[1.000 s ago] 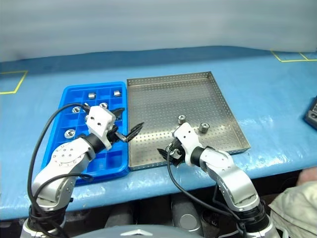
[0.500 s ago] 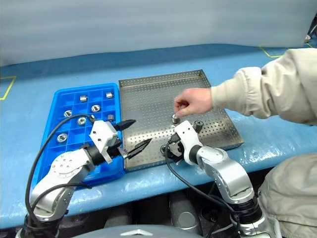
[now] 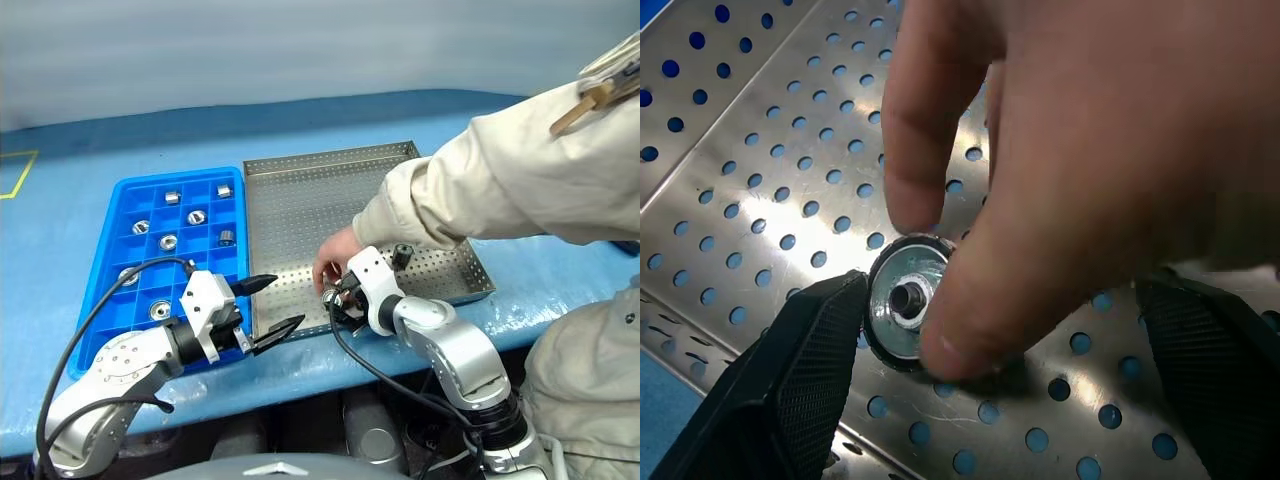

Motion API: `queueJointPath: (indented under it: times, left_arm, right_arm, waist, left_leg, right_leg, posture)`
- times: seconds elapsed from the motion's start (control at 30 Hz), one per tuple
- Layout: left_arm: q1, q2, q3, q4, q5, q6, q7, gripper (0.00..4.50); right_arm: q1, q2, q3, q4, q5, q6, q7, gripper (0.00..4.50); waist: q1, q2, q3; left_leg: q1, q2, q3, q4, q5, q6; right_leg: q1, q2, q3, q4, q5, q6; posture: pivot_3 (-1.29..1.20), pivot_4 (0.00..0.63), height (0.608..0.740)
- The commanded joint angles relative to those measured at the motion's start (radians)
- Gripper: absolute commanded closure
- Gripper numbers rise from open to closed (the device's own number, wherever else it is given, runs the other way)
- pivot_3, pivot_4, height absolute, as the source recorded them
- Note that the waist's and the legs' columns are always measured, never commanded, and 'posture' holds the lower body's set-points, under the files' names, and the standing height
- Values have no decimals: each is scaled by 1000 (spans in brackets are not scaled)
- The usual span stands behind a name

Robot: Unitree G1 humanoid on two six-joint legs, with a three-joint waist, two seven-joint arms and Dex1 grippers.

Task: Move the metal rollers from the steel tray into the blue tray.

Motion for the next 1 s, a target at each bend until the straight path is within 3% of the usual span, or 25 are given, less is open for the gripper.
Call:
queueJointPath:
  times: [0.03, 0.6, 0.8, 1.0]
  left_arm:
    - [6, 5, 4, -55, -19, -11, 5, 45]
    - [6, 1, -6, -53, -3, -25, 23, 45]
    - [9, -9, -9, -49, 7, -43, 45, 45]
    - [16, -22, -9, -49, 14, -54, 74, 45]
  right_arm:
    - [-17, -10, 1, -19, 12, -7, 11, 0]
    - [-17, -20, 14, -22, 14, -22, 22, 0]
    - [-31, 0, 39, -3, -15, -139, 19, 0]
    - [-114, 95, 73, 99, -74, -264, -26, 0]
  waist:
    - [1, 0, 0]
    - [3, 0, 0]
    - [3, 0, 0]
    - [6, 0, 0]
  left_leg:
    - [0, 0, 0, 0, 0, 0]
    - [0, 0, 0, 0, 0, 0]
    - [0, 0, 0, 0, 0, 0]
    - [0, 0, 0, 0, 0, 0]
  right_leg:
    - [0, 0, 0, 0, 0, 0]
    - [0, 0, 0, 0, 0, 0]
    - [0, 0, 0, 0, 0, 0]
    - [0, 0, 0, 0, 0, 0]
  posture:
    - [-106, 150, 740]
    - [-109, 150, 740]
    - [-99, 150, 740]
    - [-72, 150, 740]
